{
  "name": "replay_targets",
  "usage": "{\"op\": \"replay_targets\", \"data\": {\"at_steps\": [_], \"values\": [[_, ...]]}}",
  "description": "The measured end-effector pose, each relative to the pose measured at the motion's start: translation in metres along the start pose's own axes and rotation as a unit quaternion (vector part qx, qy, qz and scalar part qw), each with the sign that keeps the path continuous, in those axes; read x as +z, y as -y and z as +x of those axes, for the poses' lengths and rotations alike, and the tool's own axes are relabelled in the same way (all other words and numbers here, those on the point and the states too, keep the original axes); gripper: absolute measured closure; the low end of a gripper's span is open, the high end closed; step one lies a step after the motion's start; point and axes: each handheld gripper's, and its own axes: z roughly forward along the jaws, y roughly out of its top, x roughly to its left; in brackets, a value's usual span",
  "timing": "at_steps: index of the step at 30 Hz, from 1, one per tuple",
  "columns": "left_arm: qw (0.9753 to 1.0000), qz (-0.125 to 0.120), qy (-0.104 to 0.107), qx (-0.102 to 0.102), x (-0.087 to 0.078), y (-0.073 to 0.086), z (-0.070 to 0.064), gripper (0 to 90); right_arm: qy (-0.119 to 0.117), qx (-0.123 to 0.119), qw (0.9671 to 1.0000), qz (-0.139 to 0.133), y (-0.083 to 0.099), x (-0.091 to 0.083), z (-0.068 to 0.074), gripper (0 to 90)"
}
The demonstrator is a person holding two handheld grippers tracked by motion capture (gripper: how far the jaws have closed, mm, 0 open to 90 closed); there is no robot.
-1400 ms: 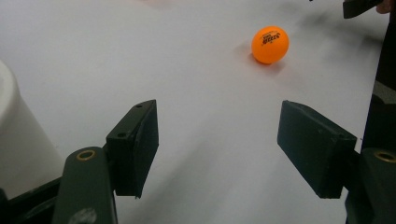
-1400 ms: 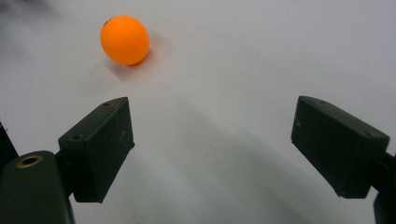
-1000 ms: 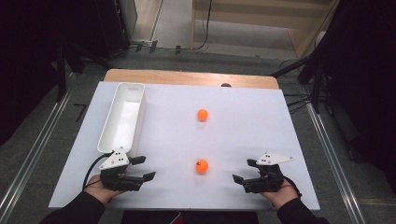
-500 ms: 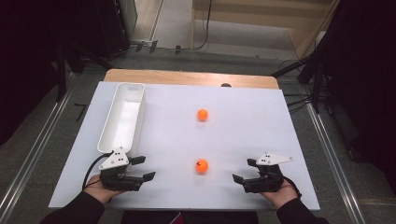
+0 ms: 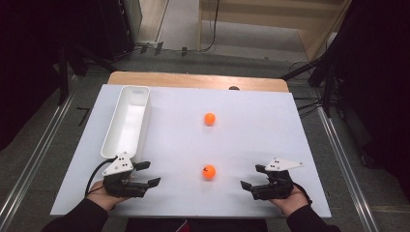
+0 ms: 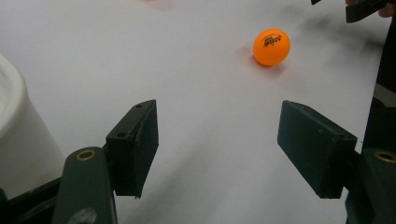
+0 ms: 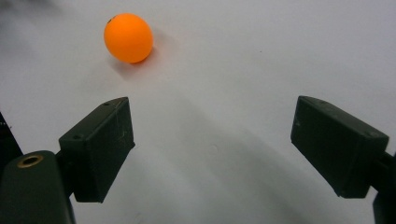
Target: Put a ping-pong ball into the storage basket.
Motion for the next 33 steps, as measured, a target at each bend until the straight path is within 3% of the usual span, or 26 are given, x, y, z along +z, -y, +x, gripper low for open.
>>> {"op": "replay_targets", "data": {"at_steps": [20, 27, 33], "values": [[0.9999, -0.009, 0.000, -0.006, -0.002, -0.002, 0.000, 29.6, -0.002, -0.001, 1.0000, 0.004, 0.000, 0.002, 0.000, 11.7], [0.9999, -0.008, 0.013, -0.001, -0.002, -0.007, -0.005, 29.5, -0.003, 0.004, 1.0000, 0.006, 0.000, 0.002, -0.001, 11.6], [0.9997, -0.007, 0.022, 0.000, 0.001, -0.012, -0.008, 22.5, -0.003, 0.004, 1.0000, 0.005, 0.000, 0.002, -0.001, 11.7]]}}
